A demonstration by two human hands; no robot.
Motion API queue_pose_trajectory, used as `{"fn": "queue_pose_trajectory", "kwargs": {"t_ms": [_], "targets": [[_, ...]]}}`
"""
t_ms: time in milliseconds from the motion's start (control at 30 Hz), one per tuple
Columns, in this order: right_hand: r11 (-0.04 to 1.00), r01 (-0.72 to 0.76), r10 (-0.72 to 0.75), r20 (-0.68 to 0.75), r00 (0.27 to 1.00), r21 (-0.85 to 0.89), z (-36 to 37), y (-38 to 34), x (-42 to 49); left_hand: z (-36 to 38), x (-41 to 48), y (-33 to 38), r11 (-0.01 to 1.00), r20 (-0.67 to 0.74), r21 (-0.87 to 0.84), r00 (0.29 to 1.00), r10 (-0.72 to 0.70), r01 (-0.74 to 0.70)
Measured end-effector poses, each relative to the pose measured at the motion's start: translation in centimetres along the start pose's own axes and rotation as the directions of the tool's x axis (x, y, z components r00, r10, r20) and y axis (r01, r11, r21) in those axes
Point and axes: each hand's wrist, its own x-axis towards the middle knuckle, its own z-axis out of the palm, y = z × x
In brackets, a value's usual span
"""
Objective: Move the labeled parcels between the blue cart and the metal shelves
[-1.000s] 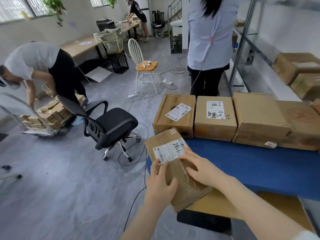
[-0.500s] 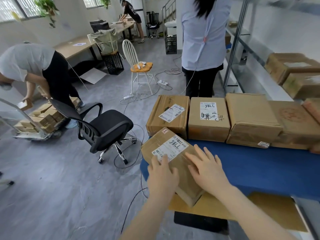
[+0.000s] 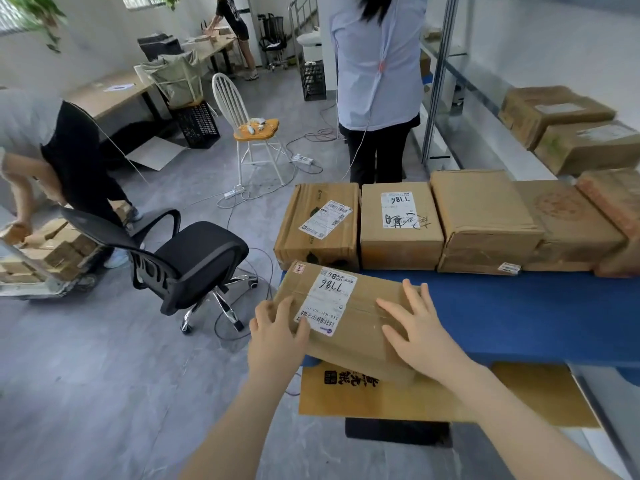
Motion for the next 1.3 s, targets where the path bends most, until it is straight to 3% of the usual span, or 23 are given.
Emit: {"fn": "queue_pose_trajectory", "kwargs": {"t_ms": [200, 467, 767, 833, 933, 967, 1067, 1133, 1200, 1300], "targets": [[0.997, 0.07, -0.069, 0.063, 0.996, -0.013, -1.1, 0.4, 4.9, 0.4, 1.0, 0.4, 0.998, 0.027, -0.034, 0.998, -0.059, 0.06], [0.999, -0.043, 0.043, 0.015, 0.999, -0.031, 0.7, 0.2, 4.9, 1.3, 1.7, 0.9, 0.997, 0.047, -0.006, 0.996, -0.08, 0.08], [0.999, 0.028, -0.027, 0.034, 0.999, -0.022, -0.5, 1.1, 6.6, 2.3, 2.3, 0.3, 0.997, 0.088, -0.048, 0.995, -0.049, 0.053], [1.0, 0.026, -0.026, 0.02, 0.999, -0.008, -0.3, 1.2, 6.5, 2.2, 2.5, 0.5, 0.999, 0.097, -0.022, 0.994, -0.04, 0.043], [1.0, 0.021, -0.021, 0.004, 1.0, 0.008, -0.1, 1.2, 6.5, 2.0, 2.6, 0.7, 0.963, 0.054, 0.165, 0.976, 0.209, -0.215], [1.0, 0.02, -0.02, -0.001, 1.0, 0.011, -0.1, 1.2, 6.6, 1.9, 2.6, 0.7, 0.948, 0.055, 0.216, 0.972, 0.228, -0.235], [1.0, 0.018, -0.018, -0.034, 0.999, 0.008, -0.1, 1.0, 6.2, 1.8, 2.7, 0.6, 0.986, 0.064, 0.168, 0.998, 0.006, -0.017], [1.0, 0.01, -0.009, -0.056, 0.998, 0.012, -0.3, 1.0, 5.6, 1.6, 2.7, 0.6, 0.977, 0.03, 0.206, 0.998, 0.048, -0.054], [1.0, 0.008, -0.007, -0.052, 0.999, 0.017, -0.6, 0.9, 4.6, 1.1, 2.8, 0.8, 0.972, 0.087, 0.178, 0.986, 0.142, -0.155], [0.999, 0.018, -0.015, -0.09, 0.996, 0.036, -1.9, 0.5, 2.5, 0.8, 2.5, 1.7, 0.956, 0.108, 0.272, 0.991, 0.08, -0.106]]}}
